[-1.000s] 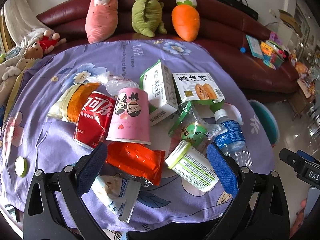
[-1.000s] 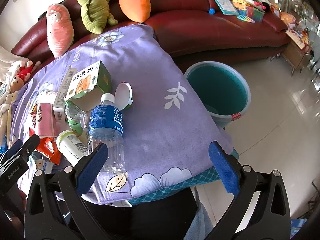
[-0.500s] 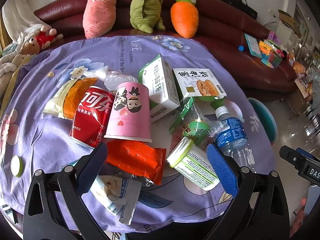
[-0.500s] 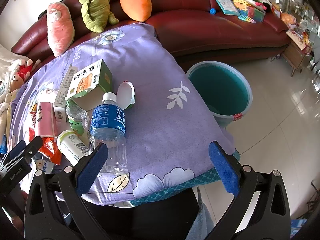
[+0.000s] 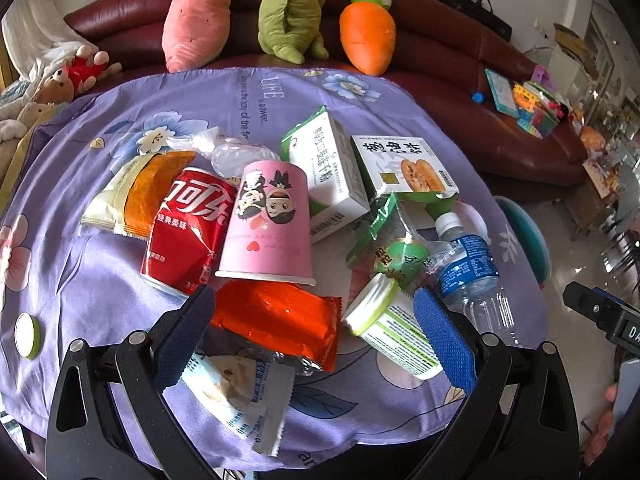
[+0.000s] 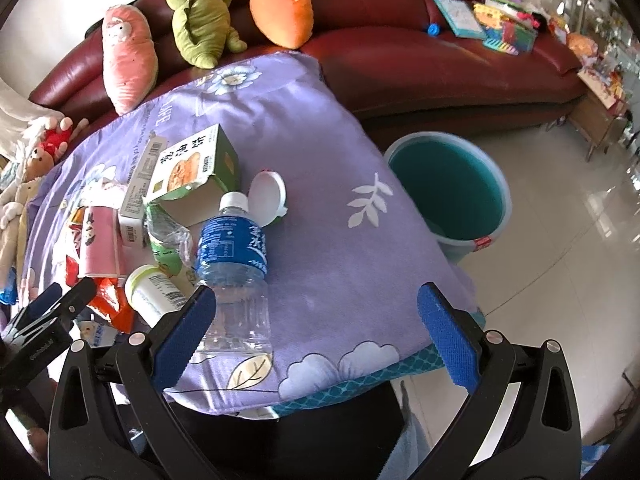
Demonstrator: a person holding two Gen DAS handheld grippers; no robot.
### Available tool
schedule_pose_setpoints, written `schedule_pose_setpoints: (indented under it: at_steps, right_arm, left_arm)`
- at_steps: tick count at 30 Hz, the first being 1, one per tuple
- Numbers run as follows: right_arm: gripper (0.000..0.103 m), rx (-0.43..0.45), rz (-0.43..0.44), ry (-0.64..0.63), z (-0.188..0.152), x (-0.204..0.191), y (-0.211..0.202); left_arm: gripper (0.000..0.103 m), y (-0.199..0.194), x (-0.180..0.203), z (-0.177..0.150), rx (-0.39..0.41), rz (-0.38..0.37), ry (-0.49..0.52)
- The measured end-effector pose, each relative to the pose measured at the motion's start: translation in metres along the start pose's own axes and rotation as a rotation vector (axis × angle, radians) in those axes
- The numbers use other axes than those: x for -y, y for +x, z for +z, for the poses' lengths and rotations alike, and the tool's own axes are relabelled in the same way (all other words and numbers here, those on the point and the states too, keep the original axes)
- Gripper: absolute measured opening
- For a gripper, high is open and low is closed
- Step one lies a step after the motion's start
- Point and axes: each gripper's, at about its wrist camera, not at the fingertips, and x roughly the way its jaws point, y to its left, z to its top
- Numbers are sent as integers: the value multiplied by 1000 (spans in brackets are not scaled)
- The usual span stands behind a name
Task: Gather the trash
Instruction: 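Grasp the pink paper cup with the left tool while the right tool grasps the water bottle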
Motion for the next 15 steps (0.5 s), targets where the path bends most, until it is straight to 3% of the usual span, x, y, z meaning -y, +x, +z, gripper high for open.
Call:
schedule_pose_setpoints:
  at_steps: [15]
  right_arm:
    - [96,-175,123,-86,17,-37,51]
  left_arm:
    - [99,8,-57,18,-24,-43,-12]
